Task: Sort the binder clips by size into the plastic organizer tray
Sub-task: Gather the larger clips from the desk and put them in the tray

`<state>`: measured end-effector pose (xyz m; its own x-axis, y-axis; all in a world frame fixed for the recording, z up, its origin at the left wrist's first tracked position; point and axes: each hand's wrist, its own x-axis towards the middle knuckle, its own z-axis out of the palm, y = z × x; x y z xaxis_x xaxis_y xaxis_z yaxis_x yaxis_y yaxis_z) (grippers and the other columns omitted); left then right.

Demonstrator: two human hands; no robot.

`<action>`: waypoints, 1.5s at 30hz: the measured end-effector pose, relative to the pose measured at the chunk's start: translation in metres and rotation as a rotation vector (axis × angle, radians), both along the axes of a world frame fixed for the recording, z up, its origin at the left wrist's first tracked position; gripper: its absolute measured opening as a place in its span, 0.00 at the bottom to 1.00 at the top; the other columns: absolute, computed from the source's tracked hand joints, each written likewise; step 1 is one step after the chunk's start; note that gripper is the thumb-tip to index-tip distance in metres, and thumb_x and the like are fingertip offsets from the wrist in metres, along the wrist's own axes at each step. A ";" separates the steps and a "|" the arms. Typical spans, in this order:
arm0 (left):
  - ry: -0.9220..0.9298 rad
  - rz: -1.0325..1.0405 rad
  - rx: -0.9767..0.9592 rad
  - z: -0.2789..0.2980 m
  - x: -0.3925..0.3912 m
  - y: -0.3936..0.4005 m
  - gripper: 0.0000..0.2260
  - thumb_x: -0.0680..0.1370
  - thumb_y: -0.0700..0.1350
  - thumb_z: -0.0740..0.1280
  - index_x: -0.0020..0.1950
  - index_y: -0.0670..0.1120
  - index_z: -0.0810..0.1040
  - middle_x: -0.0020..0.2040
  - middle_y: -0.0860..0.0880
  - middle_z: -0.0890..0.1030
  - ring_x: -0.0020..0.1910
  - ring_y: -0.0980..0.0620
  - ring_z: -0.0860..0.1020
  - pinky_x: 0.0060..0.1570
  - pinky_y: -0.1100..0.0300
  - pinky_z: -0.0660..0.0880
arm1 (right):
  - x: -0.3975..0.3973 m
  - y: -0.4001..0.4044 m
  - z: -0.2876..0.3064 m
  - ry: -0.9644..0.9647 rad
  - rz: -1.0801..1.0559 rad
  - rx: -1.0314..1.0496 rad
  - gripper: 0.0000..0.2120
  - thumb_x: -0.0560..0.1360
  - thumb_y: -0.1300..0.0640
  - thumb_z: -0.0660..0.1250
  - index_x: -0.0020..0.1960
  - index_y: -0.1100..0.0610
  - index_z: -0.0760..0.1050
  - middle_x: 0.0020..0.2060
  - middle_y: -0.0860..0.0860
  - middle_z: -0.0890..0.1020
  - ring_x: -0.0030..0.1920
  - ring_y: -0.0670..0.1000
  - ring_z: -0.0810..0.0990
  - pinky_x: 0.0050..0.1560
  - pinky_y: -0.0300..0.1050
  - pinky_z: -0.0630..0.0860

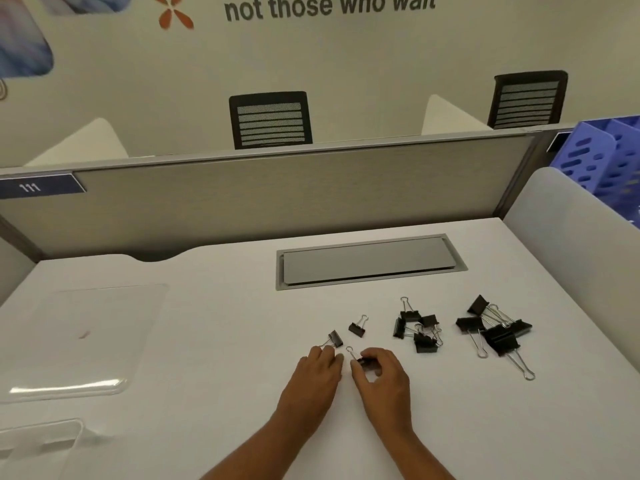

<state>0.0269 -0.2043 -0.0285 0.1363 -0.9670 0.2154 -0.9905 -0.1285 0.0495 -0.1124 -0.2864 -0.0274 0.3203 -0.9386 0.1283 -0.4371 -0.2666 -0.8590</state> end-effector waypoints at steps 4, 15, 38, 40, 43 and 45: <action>0.121 0.068 0.008 -0.003 0.002 0.008 0.03 0.79 0.50 0.69 0.47 0.52 0.78 0.49 0.54 0.74 0.44 0.52 0.75 0.38 0.60 0.73 | -0.009 0.013 0.019 -0.146 -0.093 0.264 0.10 0.74 0.59 0.79 0.47 0.46 0.80 0.42 0.43 0.85 0.45 0.43 0.84 0.50 0.45 0.83; 1.031 0.440 -0.182 0.036 -0.012 0.049 0.06 0.78 0.45 0.76 0.45 0.54 0.80 0.40 0.57 0.84 0.41 0.59 0.81 0.41 0.68 0.75 | -0.019 0.050 0.043 -0.752 -0.069 0.922 0.22 0.76 0.77 0.64 0.64 0.57 0.79 0.61 0.54 0.85 0.50 0.51 0.82 0.50 0.48 0.75; 0.931 0.800 -0.764 0.125 0.194 0.369 0.04 0.76 0.48 0.77 0.49 0.54 0.84 0.47 0.57 0.84 0.48 0.58 0.82 0.51 0.58 0.79 | 0.232 0.303 0.129 -0.261 0.509 0.710 0.12 0.75 0.65 0.77 0.57 0.59 0.82 0.49 0.55 0.88 0.50 0.53 0.87 0.50 0.48 0.84; 0.810 0.911 -0.747 0.116 0.230 0.409 0.04 0.77 0.50 0.76 0.49 0.55 0.84 0.45 0.58 0.84 0.51 0.55 0.80 0.55 0.50 0.76 | 0.257 0.335 0.129 -0.206 0.581 0.670 0.10 0.74 0.66 0.77 0.55 0.60 0.82 0.47 0.55 0.89 0.47 0.52 0.87 0.48 0.46 0.85; 0.666 1.075 -0.606 0.101 0.271 0.455 0.05 0.79 0.51 0.74 0.52 0.55 0.82 0.45 0.58 0.82 0.55 0.52 0.74 0.55 0.50 0.63 | 0.288 0.376 0.127 -0.125 0.696 0.583 0.06 0.74 0.65 0.77 0.50 0.61 0.84 0.45 0.55 0.88 0.43 0.53 0.87 0.47 0.45 0.85; 0.606 1.110 -0.495 0.094 0.285 0.472 0.04 0.79 0.51 0.74 0.52 0.54 0.81 0.45 0.57 0.81 0.55 0.54 0.69 0.55 0.48 0.64 | 0.306 0.395 0.126 -0.054 0.752 0.496 0.04 0.74 0.62 0.77 0.48 0.57 0.85 0.44 0.51 0.89 0.44 0.54 0.88 0.49 0.50 0.85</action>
<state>0.3120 0.2682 0.0658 0.9829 -0.1262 0.1340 -0.1841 -0.6797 0.7100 0.1935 0.1082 0.0989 0.8772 -0.4351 -0.2031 -0.2529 -0.0590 -0.9657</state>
